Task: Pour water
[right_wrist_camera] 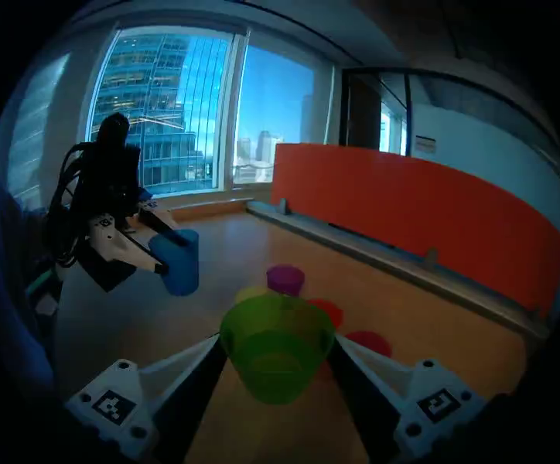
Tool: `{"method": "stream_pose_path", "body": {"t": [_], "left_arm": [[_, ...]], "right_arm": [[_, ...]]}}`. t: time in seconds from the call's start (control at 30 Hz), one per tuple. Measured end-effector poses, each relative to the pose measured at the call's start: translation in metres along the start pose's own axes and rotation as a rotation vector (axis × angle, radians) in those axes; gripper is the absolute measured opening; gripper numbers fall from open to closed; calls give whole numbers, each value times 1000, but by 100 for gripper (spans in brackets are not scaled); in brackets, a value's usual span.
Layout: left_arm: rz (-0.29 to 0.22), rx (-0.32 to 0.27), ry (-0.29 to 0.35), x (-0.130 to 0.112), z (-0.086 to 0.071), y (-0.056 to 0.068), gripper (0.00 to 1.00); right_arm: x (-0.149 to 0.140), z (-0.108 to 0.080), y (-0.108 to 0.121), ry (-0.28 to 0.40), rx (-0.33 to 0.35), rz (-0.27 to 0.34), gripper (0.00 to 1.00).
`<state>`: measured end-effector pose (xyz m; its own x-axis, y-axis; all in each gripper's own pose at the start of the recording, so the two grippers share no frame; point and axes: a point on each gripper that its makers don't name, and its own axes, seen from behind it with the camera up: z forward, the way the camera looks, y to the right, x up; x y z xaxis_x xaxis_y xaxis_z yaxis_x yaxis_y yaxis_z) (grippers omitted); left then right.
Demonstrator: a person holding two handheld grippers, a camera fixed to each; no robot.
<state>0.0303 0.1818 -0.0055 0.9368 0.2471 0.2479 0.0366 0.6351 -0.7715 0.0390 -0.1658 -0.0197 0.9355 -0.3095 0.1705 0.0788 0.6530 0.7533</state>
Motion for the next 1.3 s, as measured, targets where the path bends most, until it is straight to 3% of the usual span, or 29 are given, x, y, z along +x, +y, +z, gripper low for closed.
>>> {"method": "stream_pose_path", "body": {"t": [0.4,0.77,1.3], "left_arm": [[3,0,126,37,-5,10,86],[-2,-22,216,62,-6,21,86],[11,-48,238,69,-3,38,86]], "right_arm": [[41,-5,-1,91,-2,11,90],[60,-7,3,137,-11,10,91],[86,-8,6,170,-11,-53,91]]}}
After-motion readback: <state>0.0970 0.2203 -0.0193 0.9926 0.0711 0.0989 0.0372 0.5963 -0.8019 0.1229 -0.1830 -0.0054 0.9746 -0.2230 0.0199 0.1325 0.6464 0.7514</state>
